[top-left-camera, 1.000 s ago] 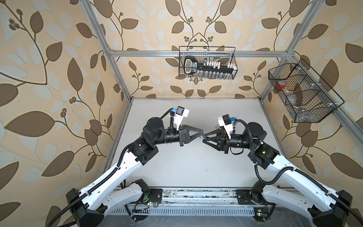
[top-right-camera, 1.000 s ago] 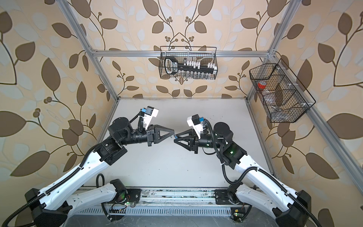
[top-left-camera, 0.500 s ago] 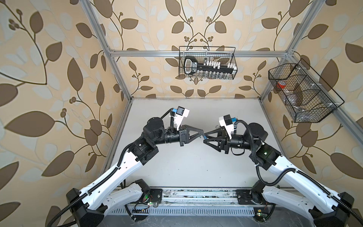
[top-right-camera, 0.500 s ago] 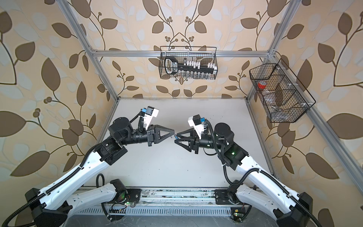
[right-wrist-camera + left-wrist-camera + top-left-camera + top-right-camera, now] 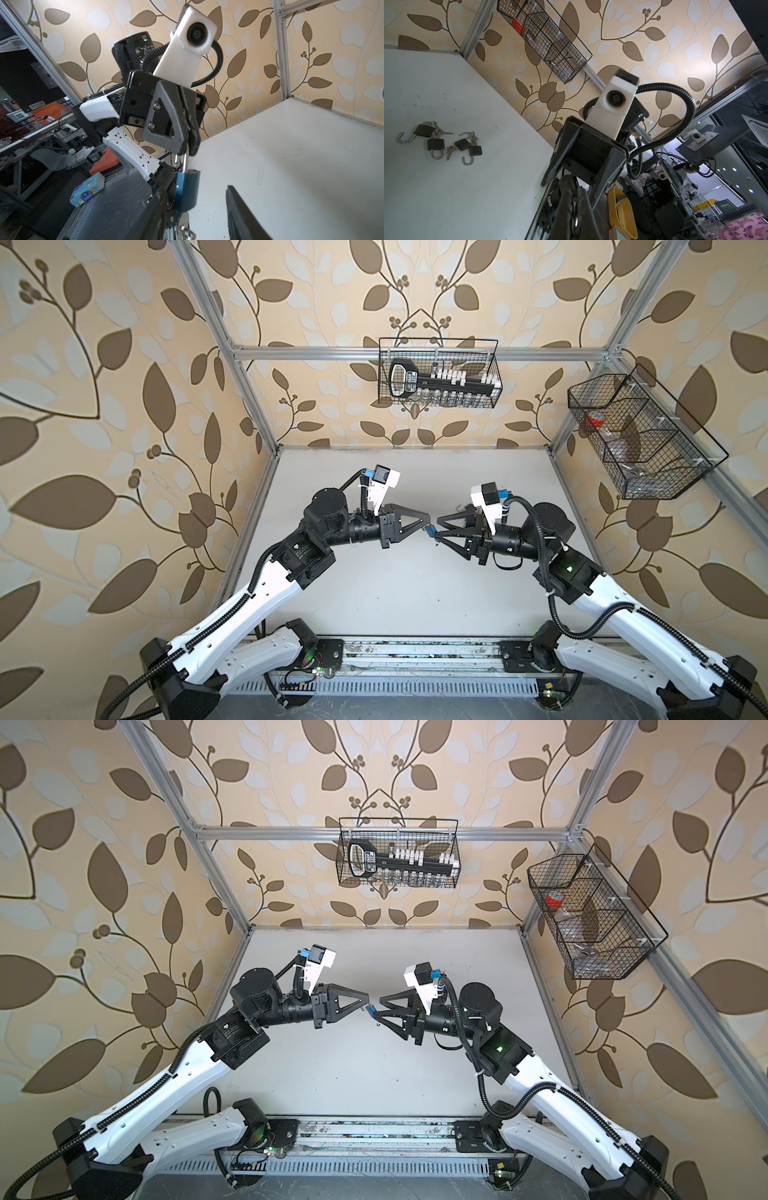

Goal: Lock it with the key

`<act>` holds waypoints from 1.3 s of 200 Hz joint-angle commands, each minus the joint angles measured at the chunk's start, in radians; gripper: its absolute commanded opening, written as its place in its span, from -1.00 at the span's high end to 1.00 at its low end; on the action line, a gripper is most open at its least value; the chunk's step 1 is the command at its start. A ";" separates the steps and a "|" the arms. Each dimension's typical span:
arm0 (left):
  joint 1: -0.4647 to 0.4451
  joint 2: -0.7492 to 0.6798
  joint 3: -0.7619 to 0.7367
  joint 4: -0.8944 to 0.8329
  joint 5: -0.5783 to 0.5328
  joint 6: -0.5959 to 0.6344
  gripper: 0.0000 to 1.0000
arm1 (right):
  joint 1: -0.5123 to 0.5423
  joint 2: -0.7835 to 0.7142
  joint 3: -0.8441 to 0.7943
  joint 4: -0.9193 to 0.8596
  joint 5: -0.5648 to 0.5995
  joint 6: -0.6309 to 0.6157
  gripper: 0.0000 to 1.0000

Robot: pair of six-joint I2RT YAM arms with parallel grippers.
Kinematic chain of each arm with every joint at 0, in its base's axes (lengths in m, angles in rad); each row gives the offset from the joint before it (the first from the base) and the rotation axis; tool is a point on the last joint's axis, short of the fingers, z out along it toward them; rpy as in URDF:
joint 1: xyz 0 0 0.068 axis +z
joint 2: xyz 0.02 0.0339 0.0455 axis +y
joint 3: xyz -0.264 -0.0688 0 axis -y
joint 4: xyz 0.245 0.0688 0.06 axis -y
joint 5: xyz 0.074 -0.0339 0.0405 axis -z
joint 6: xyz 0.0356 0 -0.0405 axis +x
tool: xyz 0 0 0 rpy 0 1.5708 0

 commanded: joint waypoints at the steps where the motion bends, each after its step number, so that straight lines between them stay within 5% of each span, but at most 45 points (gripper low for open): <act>1: 0.001 -0.026 0.001 0.055 0.018 0.008 1.00 | 0.018 0.014 0.002 0.032 -0.038 -0.007 0.00; 134: 0.000 -0.023 -0.011 0.068 0.022 0.000 1.00 | 0.055 0.039 0.031 0.001 0.009 -0.032 0.66; 171: 0.001 -0.026 -0.015 0.067 0.018 0.001 1.00 | 0.056 0.030 0.022 0.024 -0.023 -0.014 1.00; 260: -0.001 -0.031 -0.017 0.091 0.048 0.013 1.00 | 0.056 0.060 0.015 0.202 -0.252 0.154 1.00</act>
